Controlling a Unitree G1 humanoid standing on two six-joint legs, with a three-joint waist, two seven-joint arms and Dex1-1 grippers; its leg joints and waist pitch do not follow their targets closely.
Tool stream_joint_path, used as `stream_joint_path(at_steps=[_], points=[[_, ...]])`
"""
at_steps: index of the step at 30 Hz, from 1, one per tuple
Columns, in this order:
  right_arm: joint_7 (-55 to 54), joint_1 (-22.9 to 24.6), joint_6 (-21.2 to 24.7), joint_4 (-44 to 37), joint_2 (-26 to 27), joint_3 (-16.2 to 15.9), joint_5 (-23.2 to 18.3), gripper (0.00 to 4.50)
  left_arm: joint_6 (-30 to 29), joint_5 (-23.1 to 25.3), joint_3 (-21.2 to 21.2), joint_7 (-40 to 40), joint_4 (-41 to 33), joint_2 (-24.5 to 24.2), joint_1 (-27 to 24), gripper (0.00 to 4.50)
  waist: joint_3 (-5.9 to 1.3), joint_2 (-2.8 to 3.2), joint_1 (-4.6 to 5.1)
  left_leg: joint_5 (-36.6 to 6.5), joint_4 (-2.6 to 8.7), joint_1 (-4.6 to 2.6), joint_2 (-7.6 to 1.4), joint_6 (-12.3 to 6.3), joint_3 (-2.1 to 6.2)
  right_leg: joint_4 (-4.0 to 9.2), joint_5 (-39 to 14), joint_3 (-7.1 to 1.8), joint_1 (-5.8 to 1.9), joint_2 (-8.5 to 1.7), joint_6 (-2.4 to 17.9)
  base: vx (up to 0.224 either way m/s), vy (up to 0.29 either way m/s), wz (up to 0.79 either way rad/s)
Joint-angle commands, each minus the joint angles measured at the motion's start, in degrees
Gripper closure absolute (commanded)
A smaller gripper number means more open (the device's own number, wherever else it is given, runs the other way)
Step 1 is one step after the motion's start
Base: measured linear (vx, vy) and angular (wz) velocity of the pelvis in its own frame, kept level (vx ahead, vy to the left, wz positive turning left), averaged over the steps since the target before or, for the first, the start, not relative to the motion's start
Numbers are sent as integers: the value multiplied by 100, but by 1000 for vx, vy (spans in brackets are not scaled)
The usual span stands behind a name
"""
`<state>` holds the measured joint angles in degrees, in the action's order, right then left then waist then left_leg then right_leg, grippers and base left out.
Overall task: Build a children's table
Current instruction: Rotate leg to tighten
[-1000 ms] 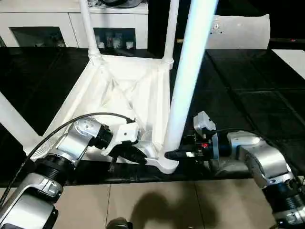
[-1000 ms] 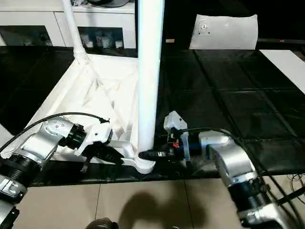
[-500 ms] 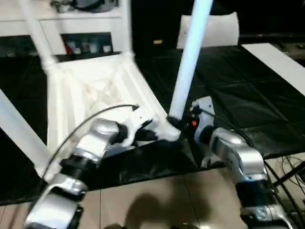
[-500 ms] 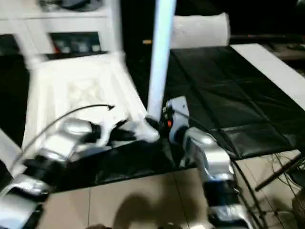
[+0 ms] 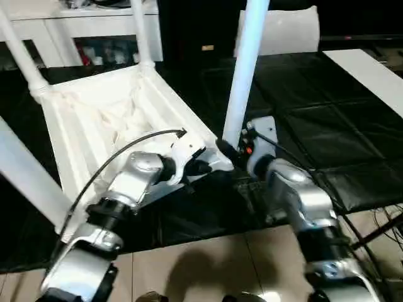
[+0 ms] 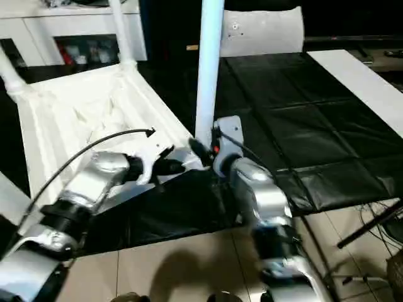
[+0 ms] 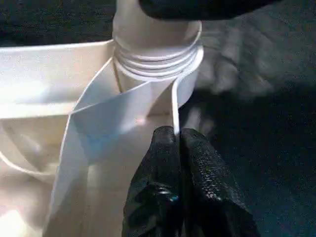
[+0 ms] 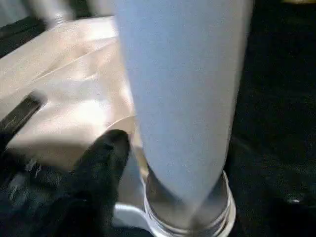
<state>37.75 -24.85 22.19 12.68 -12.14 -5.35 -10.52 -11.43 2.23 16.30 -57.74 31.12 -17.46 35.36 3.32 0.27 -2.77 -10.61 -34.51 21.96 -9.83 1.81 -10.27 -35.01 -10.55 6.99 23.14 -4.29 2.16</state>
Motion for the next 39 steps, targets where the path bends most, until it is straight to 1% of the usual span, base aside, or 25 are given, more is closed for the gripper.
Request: stream_joint_path(at_steps=[1,3,4,5,6,7,9,11,12,14,15,16,20,21,22,24,26,28,29,30,32,34,35,38,39], points=[[975,83,-45,-355,-348,-236,-249,81,524,-97,317,-786,-218,-114,-138,450,-420,9,-83,-752,354,-114,-424,-486,141,404,-643,-450,-393,-555,1093,0,0,0],[1163,108,-54,-386,-476,-265,-265,76,581,-100,352,-928,-210,-173,-160,450,-406,15,-130,-898,366,-148,-421,-382,131,443,-956,-447,-360,-554,1080,0,0,0],[1369,132,-67,-415,-591,-286,-283,76,644,-116,386,-1066,-195,-228,-173,450,-391,-3,-158,-1003,378,-150,-423,-311,138,466,-1226,-444,-364,-567,1039,0,0,0],[1369,132,-67,-415,-591,-286,-283,76,644,-116,386,-1066,-195,-228,-173,450,-391,-3,-158,-1003,378,-150,-423,-311,138,466,-1226,-444,-364,-567,1039,0,0,0],[2009,207,-146,-512,-940,-389,-374,76,837,-121,521,-1496,-151,-417,-203,450,-389,11,-219,-1110,393,-177,-437,-211,149,491,-1502,-443,-343,-572,933,0,0,0],[2228,223,-166,-527,-1062,-437,-420,76,903,-127,554,-1629,-135,-479,-209,450,-380,60,-272,-1203,399,-216,-454,-163,147,508,-1576,-455,-325,-570,888,0,0,0],[2697,246,-157,-555,-1316,-528,-549,92,1035,-137,625,-1928,-102,-619,-215,450,-352,29,-279,-1345,419,-212,-463,-131,140,526,-1640,-464,-323,-561,860,0,0,0],[3006,233,-97,-547,-1487,-578,-664,110,1135,-139,689,-2196,-89,-753,-211,450,-355,9,-295,-1534,438,-211,-448,-77,161,533,-1914,-455,-365,-586,831,0,0,0],[3156,220,-39,-537,-1553,-601,-717,113,1171,-134,709,-2297,-87,-807,-199,450,-360,-23,-294,-1498,442,-207,-451,-85,160,532,-1907,-458,-370,-589,833,0,0,0],[3409,205,67,-548,-1657,-655,-772,137,1217,-134,745,-2492,-91,-900,-171,450,-359,-11,-307,-1399,427,-195,-435,-114,155,532,-1961,-456,-372,-595,860,0,0,0],[3498,205,105,-559,-1687,-671,-791,148,1229,-130,757,-2546,-94,-927,-159,450,-368,-50,-307,-1321,421,-187,-441,-119,151,527,-1939,-457,-371,-600,865,0,0,0],[3590,205,136,-572,-1720,-692,-808,157,1237,-131,765,-2602,-97,-955,-142,450,-373,-59,-315,-1234,416,-184,-443,-135,149,515,-1882,-457,-368,-600,882,0,0,0],[3828,183,125,-556,-1817,-778,-861,192,1329,-132,795,-2763,-48,-1038,-65,450,-386,-31,-356,-1114,409,-185,-451,-169,145,484,-1679,-454,-361,-592,933,0,0,0],[3829,172,115,-534,-1809,-783,-870,202,1351,-131,800,-2792,-36,-1049,-56,450,-390,-34,-361,-1089,411,-183,-448,-171,144,479,-1617,-451,-361,-587,947,0,0,0],[3823,166,87,-515,-1788,-787,-871,202,1363,-126,804,-2802,-30,-1049,-47,450,-390,-58,-357,-1084,410,-180,-446,-173,141,479,-1612,-449,-364,-589,947,0,0,0],[3801,156,64,-479,-1725,-788,-881,227,1358,-130,805,-2817,-44,-1042,-43,450,-389,-24,-367,-1092,411,-179,-445,-154,143,488,-1679,-447,-361,-596,934,0,0,0],[3758,156,27,-459,-1661,-785,-865,246,1350,-130,803,-2824,-63,-1028,-49,450,-386,-63,-363,-1118,413,-179,-443,-139,142,498,-1759,-444,-365,-598,907,0,0,0],[3699,162,23,-444,-1555,-757,-876,263,1360,-120,796,-2838,-59,-1010,-62,450,-384,-45,-365,-1144,414,-187,-444,-119,147,505,-1855,-444,-355,-603,892,0,0,0],[3659,170,1,-449,-1508,-766,-862,271,1367,-127,804,-2845,-59,-1010,-71,450,-384,-9,-367,-1161,417,-189,-446,-101,153,500,-1841,-445,-351,-603,908,0,0,0],[3603,190,-66,-490,-1466,-802,-815,280,1374,-141,819,-2861,-56,-1014,-70,450,-381,-27,-355,-1197,425,-178,-446,-86,156,504,-1848,-442,-365,-599,894,0,0,0],[3556,207,-107,-512,-1452,-823,-773,295,1376,-146,822,-2861,-60,-1014,-74,450,-373,-18,-350,-1266,430,-184,-443,-58,162,513,-1932,-443,-361,-606,874,0,0,0],[3494,214,0,-523,-1435,-818,-781,295,1370,-153,825,-2859,-65,-1011,-72,450,-367,-42,-338,-1309,430,-191,-434,-46,155,533,-2053,-445,-359,-602,839,0,0,0],[3489,212,30,-520,-1430,-811,-794,255,1370,-154,825,-2859,-65,-1010,-71,450,-364,-35,-337,-1313,431,-186,-431,-52,160,539,-2134,-443,-363,-605,816,0,0,0],[3540,240,172,-607,-1428,-799,-886,252,1413,-124,826,-2857,-26,-1013,-48,450,-367,-26,-334,-1326,435,-199,-441,-53,163,546,-2169,-443,-349,-597,795,0,0,0],[3545,244,162,-625,-1430,-808,-872,238,1426,-114,828,-2863,-13,-1016,-39,450,-377,1,-349,-1311,432,-214,-450,-38,163,532,-2046,-449,-340,-595,823,0,0,0]])
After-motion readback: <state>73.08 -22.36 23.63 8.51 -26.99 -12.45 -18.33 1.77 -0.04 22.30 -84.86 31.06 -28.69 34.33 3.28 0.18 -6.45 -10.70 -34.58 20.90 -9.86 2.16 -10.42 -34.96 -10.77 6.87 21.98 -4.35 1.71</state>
